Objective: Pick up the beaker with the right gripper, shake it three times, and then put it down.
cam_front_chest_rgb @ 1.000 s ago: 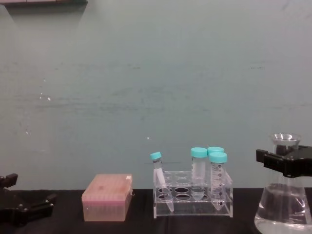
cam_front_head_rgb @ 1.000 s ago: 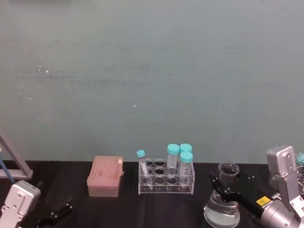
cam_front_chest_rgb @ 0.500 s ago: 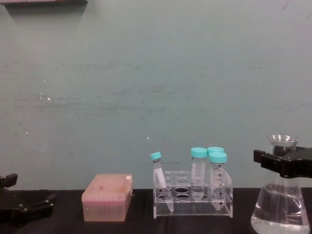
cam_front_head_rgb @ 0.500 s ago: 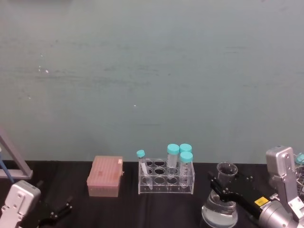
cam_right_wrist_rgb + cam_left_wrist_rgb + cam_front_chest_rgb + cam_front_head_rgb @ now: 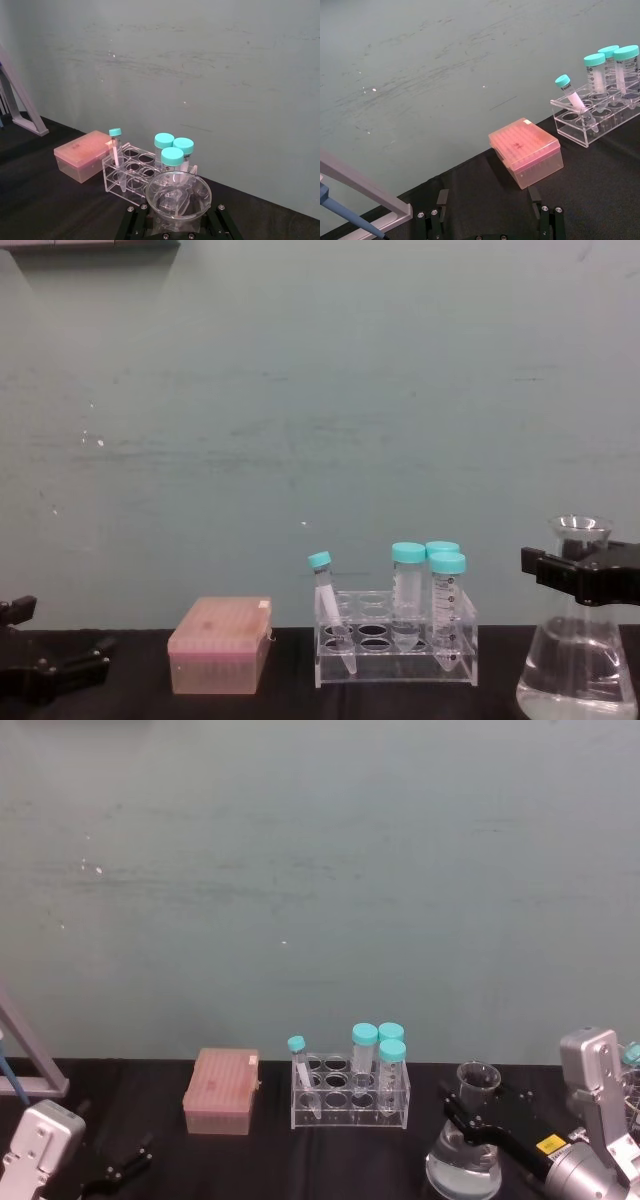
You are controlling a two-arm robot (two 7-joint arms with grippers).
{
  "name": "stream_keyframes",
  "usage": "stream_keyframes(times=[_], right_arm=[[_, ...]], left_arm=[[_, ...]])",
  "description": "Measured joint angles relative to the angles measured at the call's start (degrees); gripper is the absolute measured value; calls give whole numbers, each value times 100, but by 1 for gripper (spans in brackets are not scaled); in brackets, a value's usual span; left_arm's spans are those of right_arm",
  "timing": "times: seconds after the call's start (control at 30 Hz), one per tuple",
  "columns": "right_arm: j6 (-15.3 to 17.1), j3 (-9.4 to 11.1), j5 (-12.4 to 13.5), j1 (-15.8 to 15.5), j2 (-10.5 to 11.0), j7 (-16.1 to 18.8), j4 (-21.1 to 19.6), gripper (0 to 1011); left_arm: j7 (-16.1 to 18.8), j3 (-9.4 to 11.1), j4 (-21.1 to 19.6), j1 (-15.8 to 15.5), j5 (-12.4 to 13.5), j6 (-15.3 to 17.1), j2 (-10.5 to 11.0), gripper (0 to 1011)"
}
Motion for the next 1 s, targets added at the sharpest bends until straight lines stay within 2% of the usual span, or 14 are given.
stream_keyframes(times=[0.37, 0.47, 0.5, 0.53, 0.57, 0.6, 0.63, 0.67, 0.7, 0.77, 0.8, 0.87, 0.9, 1.0], right_arm=[[7, 6, -5, 0, 0, 4, -6, 451], [103, 55, 261, -18, -23, 100, -13, 451], [230, 145, 547, -44, -93, 189, -33, 451], [325, 207, 725, -59, -145, 234, -51, 451], [565, 348, 1127, -95, -275, 309, -90, 451], [565, 348, 1127, -95, -275, 309, -90, 451], [852, 523, 1564, -133, -430, 333, -135, 451], [995, 617, 1761, -153, -521, 334, -163, 451], [1307, 807, 2184, -187, -695, 310, -213, 451], [1628, 992, 2609, -212, -880, 232, -255, 451], [1874, 1154, 2935, -231, -1039, 140, -285, 451], [2107, 1311, 3259, -250, -1199, 25, -310, 451], [2311, 1451, 3569, -262, -1340, -88, -323, 451], [2523, 1630, 3929, -280, -1523, -248, -329, 451]], left_arm=[[0, 0, 0, 0, 0, 0, 0, 1000], [0, 0, 0, 0, 0, 0, 0, 1000], [0, 0, 0, 0, 0, 0, 0, 1000], [0, 0, 0, 0, 0, 0, 0, 1000], [0, 0, 0, 0, 0, 0, 0, 1000], [0, 0, 0, 0, 0, 0, 0, 1000], [0, 0, 0, 0, 0, 0, 0, 1000], [0, 0, 0, 0, 0, 0, 0, 1000], [0, 0, 0, 0, 0, 0, 0, 1000], [0, 0, 0, 0, 0, 0, 0, 1000], [0, 0, 0, 0, 0, 0, 0, 1000], [0, 0, 0, 0, 0, 0, 0, 1000], [0, 0, 0, 0, 0, 0, 0, 1000], [0, 0, 0, 0, 0, 0, 0, 1000]])
